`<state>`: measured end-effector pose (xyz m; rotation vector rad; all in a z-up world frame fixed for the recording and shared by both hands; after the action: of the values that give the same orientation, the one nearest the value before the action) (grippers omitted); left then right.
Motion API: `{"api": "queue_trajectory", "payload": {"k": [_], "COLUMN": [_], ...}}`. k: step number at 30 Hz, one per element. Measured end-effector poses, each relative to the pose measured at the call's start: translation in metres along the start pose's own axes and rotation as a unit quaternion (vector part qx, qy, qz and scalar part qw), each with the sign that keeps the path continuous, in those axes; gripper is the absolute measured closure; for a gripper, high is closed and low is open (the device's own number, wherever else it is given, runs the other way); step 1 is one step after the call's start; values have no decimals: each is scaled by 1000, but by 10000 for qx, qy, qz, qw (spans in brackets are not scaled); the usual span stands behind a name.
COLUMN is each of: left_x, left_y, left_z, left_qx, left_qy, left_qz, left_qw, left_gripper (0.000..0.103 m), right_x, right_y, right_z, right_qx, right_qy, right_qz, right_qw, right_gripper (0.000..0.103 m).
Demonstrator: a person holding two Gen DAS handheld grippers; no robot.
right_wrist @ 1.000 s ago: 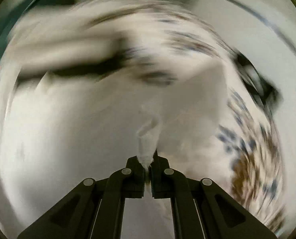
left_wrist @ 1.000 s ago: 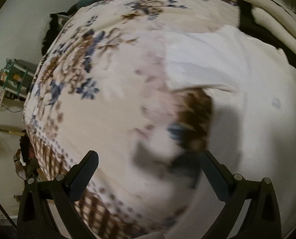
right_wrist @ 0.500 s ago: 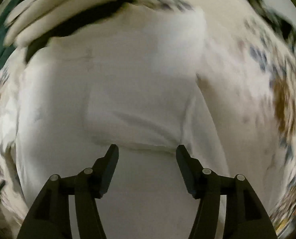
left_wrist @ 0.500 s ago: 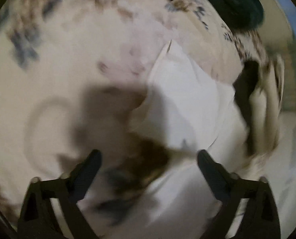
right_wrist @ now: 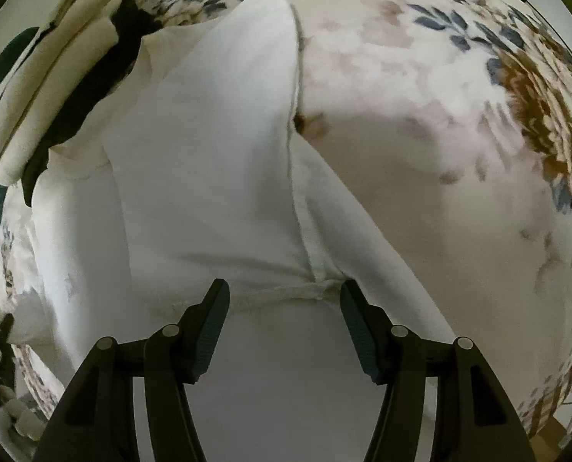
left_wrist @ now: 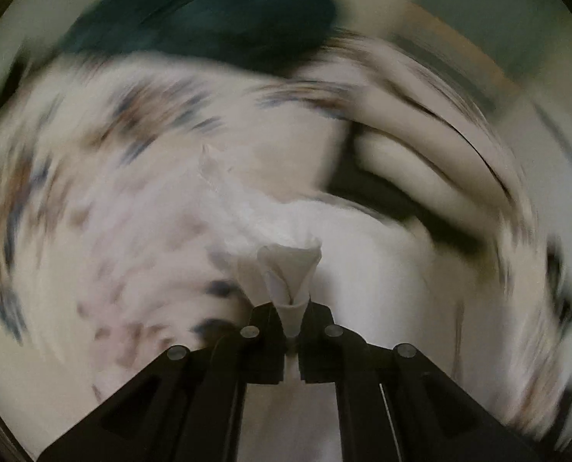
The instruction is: Fold small clothes
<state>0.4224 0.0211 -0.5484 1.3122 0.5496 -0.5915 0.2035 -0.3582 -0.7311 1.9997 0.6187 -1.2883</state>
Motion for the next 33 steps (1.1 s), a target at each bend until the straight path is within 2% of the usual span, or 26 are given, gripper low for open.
{"api": "queue_trajectory", "payload": {"k": [1, 3, 4, 6, 8, 9, 11, 12, 13, 16, 20, 21, 23, 25, 26, 27, 28, 29, 32, 33], "left_x": [-6, -14, -15, -12, -13, -13, -16, -18, -19, -19, 8, 15, 24, 28, 28, 29, 29, 29, 39, 42], "left_y": [-10, -36, -46, -68, -77, -78, -72, -68, -66, -52, -50, -52, -55, -53, -52, -52, -52, -52, -59, -61], "left_z": [28, 72, 84, 103, 104, 100, 87, 81, 70, 41, 17, 15, 8, 3, 2, 3, 2, 3, 4, 4], "left_qx": [559, 1306, 1484, 1747, 1545, 1371, 1046, 991, 933, 647, 852, 883, 969, 974, 953, 953, 952, 949, 1053, 1072], "left_qy": [-166, -480, -612, -714, -811, -828, -761, -638, -505, -234, 307, 344, 530, 656, 647, 661, 644, 591, 613, 619], "left_qz": [-5, -123, -229, -575, -789, -912, -976, -946, -894, -748, -800, -819, -858, -797, -765, -746, -733, -745, -895, -932], "left_qw": [9983, 9902, 9868, 9803, 9815, 9829, 9868, 9885, 9903, 9948, 9927, 9921, 9902, 9899, 9904, 9905, 9907, 9909, 9885, 9879], "left_gripper": [100, 100, 96, 95, 87, 75, 61, 41, 23, 20, 20, 20, 20, 20, 20, 20, 20, 20, 20, 20], "right_x": [-2, -7, -9, -12, -17, -22, -28, -24, -25, -27, -7, 1, 22, 47, 58, 68, 70, 68, 55, 55], "right_y": [-5, -5, -6, -8, -6, -5, -2, -9, -3, 6, 15, 15, 14, 6, 0, -5, -7, -5, 11, 17], "right_z": [7, 13, 16, 23, 23, 24, 29, 39, 35, 4, -65, -85, -121, -150, -160, -171, -178, -183, -189, -188], "right_qx": [55, 140, 153, 162, 103, -3, -226, -305, -377, -697, -1069, -1144, -1498, -2037, -2239, -2390, -2610, -2770, -3026, -3032], "right_qy": [42, 76, 61, 46, 63, 74, 126, 219, 339, 642, 1189, 1346, 1393, 1169, 1071, 1062, 915, 826, 620, 538], "right_qz": [-8, -18, -24, -53, -104, -123, -133, -129, -141, -238, -535, -605, -698, -886, -1085, -1289, -1276, -1162, -702, -697], "right_qw": [10000, 9999, 9999, 9998, 9999, 9999, 9996, 9992, 9986, 9952, 9857, 9824, 9764, 9680, 9626, 9565, 9525, 9503, 9485, 9488], "right_gripper": [41, 41, 41, 41, 41, 41, 41, 41, 40, 40, 40, 40, 40, 40, 43, 68, 88, 101, 101, 101]}}
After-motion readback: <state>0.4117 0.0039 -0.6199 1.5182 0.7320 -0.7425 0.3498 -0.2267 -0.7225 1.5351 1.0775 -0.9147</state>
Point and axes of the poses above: each gripper's, at about its wrist camera, not at the fingertips, and x roughly the way its jaws point, z to its right, y to its top, the point moved 3 cm from there along x, roughly the way its jaws point, and after that the axes turned 14 degrees about z, right-handed, at the moved point
